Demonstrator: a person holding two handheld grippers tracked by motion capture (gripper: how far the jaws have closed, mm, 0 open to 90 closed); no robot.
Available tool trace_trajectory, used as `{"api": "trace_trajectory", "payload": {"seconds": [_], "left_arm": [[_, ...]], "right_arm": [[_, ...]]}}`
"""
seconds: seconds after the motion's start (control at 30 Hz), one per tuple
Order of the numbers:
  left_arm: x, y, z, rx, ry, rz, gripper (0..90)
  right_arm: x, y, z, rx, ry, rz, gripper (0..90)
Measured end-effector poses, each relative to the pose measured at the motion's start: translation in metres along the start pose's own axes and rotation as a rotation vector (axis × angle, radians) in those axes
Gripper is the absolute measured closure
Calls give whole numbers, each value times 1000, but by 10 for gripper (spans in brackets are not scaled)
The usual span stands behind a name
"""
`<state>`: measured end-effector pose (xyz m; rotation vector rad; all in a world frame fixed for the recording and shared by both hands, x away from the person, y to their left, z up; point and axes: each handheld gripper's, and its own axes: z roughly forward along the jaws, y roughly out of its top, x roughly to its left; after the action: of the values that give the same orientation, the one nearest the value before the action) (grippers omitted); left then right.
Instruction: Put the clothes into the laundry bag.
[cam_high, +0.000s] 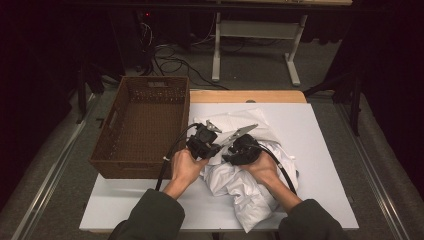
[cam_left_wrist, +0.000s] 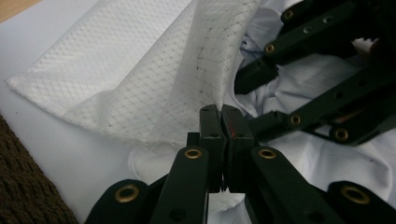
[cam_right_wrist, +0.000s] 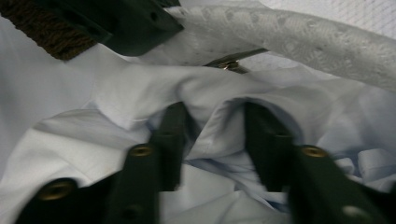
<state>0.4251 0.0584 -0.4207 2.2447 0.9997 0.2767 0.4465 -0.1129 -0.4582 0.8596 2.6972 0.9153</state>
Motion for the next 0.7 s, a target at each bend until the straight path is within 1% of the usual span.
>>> {"api": "trace_trajectory", "payload": {"seconds": [0.03,0.1,0.13,0.17,0.23,0.3,0.37,0.4,0.43,0.47,0.5,0.53,0.6,0.63,0.7], "left_arm": [[0,0,0,2,0,-1,882],[0,0,0,2,6,3,882],[-1,0,-1,2,13,6,882],[0,0,-1,5,13,10,882],[2,-1,-2,4,18,5,882],[3,-2,-3,3,16,1,882],[2,-2,-4,-2,18,4,882],[1,-3,-5,-5,22,8,883],[1,-3,-6,-7,18,11,883],[0,-3,-7,-13,17,13,885],[-1,-3,-10,-23,16,19,885],[-1,-3,-12,-36,10,19,886],[-2,-3,-18,-60,-6,13,887],[-2,-2,-19,-63,-2,13,887],[-2,-2,-22,-58,0,21,888]], "right_arm": [[0,0,-1,-3,10,-7,738],[0,-1,-5,-6,3,-24,830],[-1,-2,-8,-14,0,-32,846],[-2,-2,-11,-19,5,-27,850],[-5,-3,-18,-30,9,-17,869],[-7,-4,-23,-34,-7,-20,882],[-11,-4,-28,-47,-35,-16,888],[-13,-5,-31,-55,-54,-6,890],[-16,-5,-34,-63,-74,25,892],[-20,-5,-35,-66,-84,45,892],[-25,-6,-37,-74,-98,66,893],[-30,-7,-38,-70,-117,88,893],[-39,-10,-36,-49,-161,113,893],[-44,-12,-32,-25,-194,127,893],[-52,-13,-22,2,-220,159,893]]}}
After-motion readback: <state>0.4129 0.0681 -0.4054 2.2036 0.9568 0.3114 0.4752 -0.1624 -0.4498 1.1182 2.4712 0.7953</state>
